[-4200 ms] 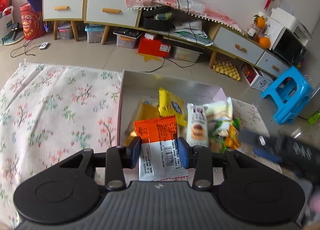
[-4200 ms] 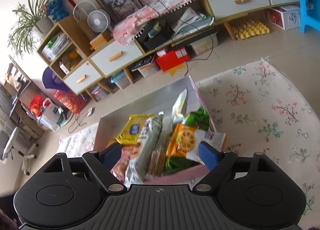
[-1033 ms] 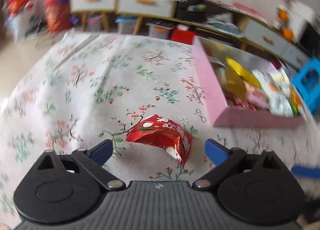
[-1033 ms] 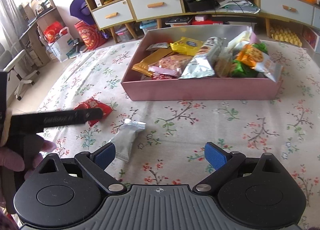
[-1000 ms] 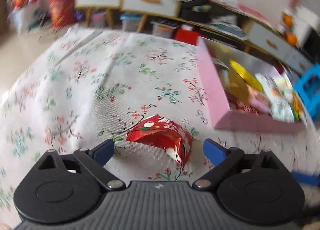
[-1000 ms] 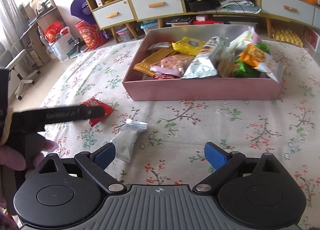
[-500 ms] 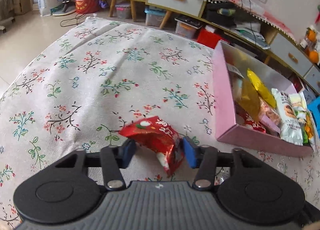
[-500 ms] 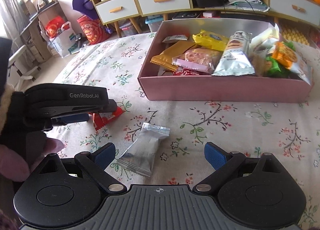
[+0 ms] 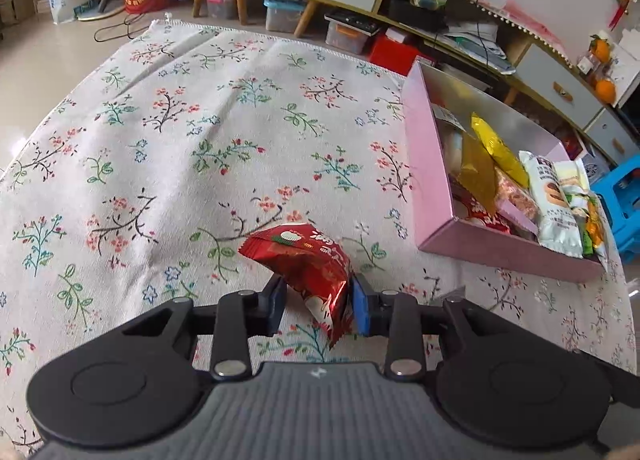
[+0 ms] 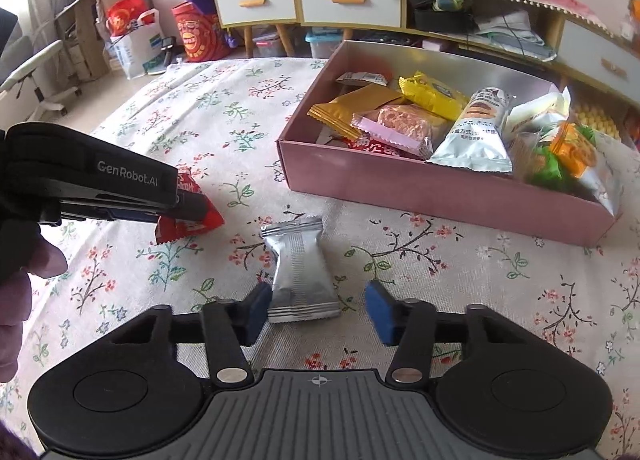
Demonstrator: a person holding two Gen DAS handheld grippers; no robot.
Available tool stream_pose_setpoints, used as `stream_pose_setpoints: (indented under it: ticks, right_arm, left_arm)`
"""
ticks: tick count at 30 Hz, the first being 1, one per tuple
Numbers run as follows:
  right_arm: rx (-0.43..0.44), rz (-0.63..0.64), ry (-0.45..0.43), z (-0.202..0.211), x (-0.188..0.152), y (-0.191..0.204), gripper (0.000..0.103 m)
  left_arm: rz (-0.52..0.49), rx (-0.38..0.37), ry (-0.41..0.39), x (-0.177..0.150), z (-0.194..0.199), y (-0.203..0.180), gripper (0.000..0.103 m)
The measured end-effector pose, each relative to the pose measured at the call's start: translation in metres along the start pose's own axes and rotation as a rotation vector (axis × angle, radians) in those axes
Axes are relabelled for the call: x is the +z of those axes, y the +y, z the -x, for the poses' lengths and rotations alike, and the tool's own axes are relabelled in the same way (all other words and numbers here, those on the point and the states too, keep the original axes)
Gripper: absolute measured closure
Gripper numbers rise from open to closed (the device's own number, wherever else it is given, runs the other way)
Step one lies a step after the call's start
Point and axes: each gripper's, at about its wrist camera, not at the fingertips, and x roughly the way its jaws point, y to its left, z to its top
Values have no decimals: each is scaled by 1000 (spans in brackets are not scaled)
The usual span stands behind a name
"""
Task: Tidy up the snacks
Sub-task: 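Grasp the red foil packet with the left tool while the right tool grasps the silver packet, then carry the red foil and silver packets into the pink box, open both tools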
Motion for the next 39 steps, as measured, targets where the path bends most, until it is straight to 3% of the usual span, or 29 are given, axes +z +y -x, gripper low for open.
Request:
stream_pose_setpoints:
  ticks: [3,11,29,39]
  right_arm:
    - [21,9,7,3,-1,0,69]
    - [33,-42,41,9,1,-15,69]
    - [114,-389,134,28,9,-82,69]
    - [150,-512,102,49,16,-106,69]
  left_arm:
    - [-17,-9,18,-3,2,-2,72]
    - [-39,-54,64,-9,10,-7,73]
    - [-42,-151,64,-13,20,-19,74]
    - [-45,-190,48,-13,23,-27,74]
